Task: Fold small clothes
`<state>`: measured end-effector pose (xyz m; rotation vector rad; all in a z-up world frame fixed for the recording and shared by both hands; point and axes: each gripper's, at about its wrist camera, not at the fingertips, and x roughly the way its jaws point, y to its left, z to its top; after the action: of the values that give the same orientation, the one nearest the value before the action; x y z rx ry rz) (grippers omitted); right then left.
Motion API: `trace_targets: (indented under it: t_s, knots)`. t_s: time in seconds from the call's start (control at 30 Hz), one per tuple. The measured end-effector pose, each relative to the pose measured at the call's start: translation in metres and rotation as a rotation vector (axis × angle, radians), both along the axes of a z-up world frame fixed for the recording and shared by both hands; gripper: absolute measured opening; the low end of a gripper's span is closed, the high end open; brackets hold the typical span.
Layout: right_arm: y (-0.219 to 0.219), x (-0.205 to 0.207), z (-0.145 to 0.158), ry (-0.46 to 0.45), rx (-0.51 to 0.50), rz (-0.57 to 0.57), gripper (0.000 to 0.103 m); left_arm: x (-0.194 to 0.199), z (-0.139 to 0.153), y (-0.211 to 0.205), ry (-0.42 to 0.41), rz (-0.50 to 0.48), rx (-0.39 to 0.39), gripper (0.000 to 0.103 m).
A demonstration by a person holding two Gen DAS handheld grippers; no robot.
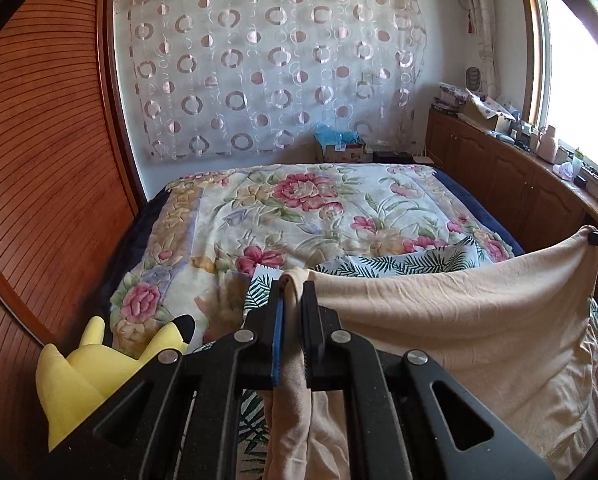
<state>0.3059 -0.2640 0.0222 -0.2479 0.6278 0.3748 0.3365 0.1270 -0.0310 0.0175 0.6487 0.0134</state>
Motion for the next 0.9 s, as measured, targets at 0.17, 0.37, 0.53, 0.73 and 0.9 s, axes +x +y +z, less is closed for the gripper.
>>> trace_targets:
  t_s: [0.17, 0.37, 0.53, 0.73, 0.9]
  knots:
    - [0.008, 0.019, -0.013, 0.040, -0.012, -0.009, 0.005, 0.028, -0.027, 0.002, 0.053, -0.011, 0.003, 0.009]
    - [0.011, 0.002, -0.025, 0.028, 0.007, -0.035, 0.026, 0.034, -0.037, 0.000, 0.097, -0.062, -0.014, 0.023]
    - [0.005, -0.007, -0.033, 0.019, 0.018, -0.042, 0.042, 0.007, -0.026, -0.003, 0.097, -0.101, -0.038, 0.062]
    - [-0.008, -0.046, -0.037, 0.067, 0.061, -0.036, 0.050, -0.036, -0.030, -0.011, 0.141, -0.155, -0.078, 0.081]
    - [-0.017, -0.088, -0.045, 0.161, 0.084, -0.033, 0.050, -0.065, -0.051, -0.025, 0.192, -0.173, -0.071, 0.081]
